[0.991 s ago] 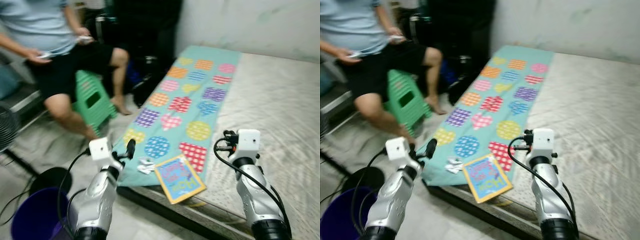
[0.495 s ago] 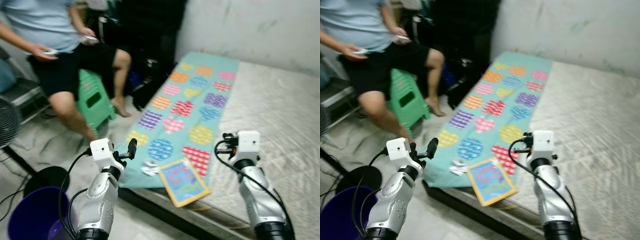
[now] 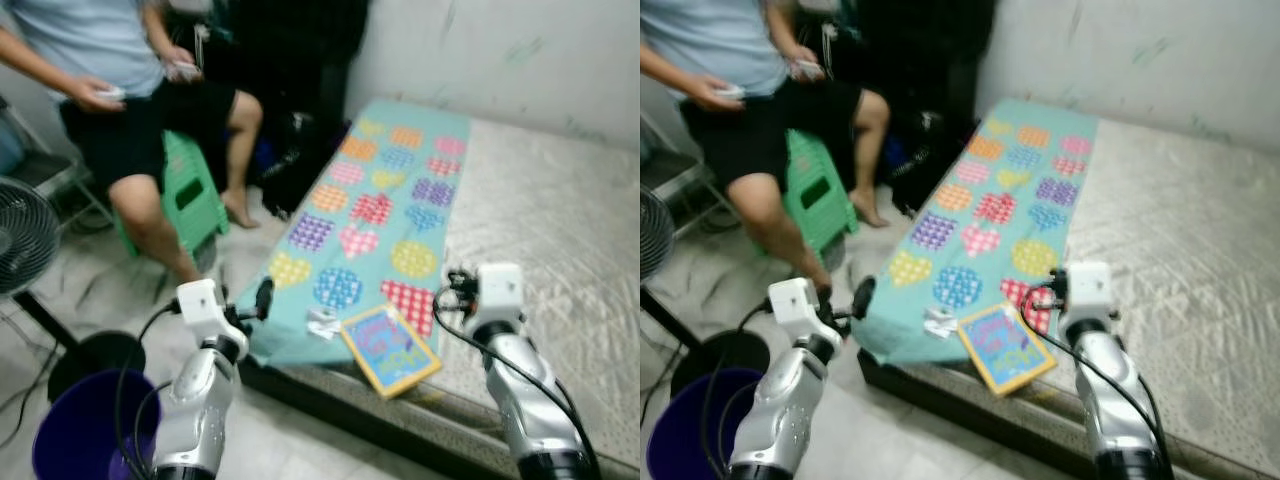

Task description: Clean up the room

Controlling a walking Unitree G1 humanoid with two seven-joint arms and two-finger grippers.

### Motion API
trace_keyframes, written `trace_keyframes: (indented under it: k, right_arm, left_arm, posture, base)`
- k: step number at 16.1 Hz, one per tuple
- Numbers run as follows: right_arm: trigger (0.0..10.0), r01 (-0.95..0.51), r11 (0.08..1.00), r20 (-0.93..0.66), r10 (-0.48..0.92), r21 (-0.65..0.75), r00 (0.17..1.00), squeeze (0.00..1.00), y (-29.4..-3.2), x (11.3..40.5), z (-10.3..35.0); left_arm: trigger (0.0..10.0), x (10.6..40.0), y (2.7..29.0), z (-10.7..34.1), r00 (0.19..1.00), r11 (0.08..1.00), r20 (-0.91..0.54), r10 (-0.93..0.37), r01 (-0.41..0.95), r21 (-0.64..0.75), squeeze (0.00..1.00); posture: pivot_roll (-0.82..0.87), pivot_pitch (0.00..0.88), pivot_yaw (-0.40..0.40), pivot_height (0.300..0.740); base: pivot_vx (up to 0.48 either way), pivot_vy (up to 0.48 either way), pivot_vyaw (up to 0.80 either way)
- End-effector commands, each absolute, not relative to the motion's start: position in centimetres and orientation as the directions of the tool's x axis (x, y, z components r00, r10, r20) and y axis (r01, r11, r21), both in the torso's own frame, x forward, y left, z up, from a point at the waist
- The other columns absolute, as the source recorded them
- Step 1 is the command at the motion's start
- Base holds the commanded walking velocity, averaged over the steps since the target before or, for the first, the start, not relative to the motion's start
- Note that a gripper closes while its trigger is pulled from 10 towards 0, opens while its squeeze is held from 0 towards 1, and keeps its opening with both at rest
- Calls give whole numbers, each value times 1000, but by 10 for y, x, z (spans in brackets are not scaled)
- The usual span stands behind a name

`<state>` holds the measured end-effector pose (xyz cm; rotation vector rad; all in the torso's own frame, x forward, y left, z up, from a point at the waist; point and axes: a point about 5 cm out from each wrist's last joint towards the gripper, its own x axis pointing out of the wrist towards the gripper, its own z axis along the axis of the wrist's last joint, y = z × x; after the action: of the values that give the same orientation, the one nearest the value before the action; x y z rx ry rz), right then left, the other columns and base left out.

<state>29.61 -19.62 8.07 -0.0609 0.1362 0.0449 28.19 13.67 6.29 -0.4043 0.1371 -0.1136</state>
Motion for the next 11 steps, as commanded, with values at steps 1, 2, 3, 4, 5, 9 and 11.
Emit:
trace_keyframes:
  k: [1, 2, 3, 4, 5, 9, 11]
  right_arm:
    - [10000, -75, 995, -102, 68, -65, 992, 0, -191, 301, 91]
    - [10000, -77, 995, -103, 70, -66, 992, 0, -191, 301, 92]
    - [10000, -79, 995, -105, 71, -67, 992, 0, -191, 301, 91]
    - [10000, -79, 995, -106, 72, -68, 992, 0, -191, 301, 91]
    - [10000, -80, 994, -107, 72, -68, 992, 0, -191, 301, 91]
    - [10000, -81, 994, -109, 73, -69, 991, 0, -190, 301, 92]
    - [10000, -82, 994, -112, 74, -66, 991, 0, -190, 300, 91]
  left_arm:
    - [10000, 282, 131, 67, 986, 902, -84, -144, 96, -421, 0]
    - [10000, 281, 131, 67, 986, 902, -81, -144, 97, -421, 0]
    - [10000, 281, 131, 68, 986, 901, -76, -147, 101, -423, 0]
    - [10000, 281, 131, 68, 986, 900, -75, -148, 103, -424, 0]
    - [10000, 280, 131, 68, 986, 899, -72, -152, 108, -425, 0]
    - [10000, 279, 131, 68, 985, 899, -73, -157, 112, -424, 0]
    - [10000, 278, 131, 68, 984, 898, -75, -159, 113, -424, 0]
  posture:
    - [-220, 0, -21, 740]
    - [-218, 0, -23, 740]
    - [-216, 0, -24, 740]
    - [-216, 0, -24, 740]
    - [-216, 0, -25, 740]
    - [-214, 0, -24, 740]
    - [-212, 0, -24, 740]
  base:
    - [0, 0, 0]
    - [255, 0, 0]
    - [292, 0, 0]
    - [292, 0, 0]
    - [330, 0, 0]
    - [327, 0, 0]
    - [330, 0, 0]
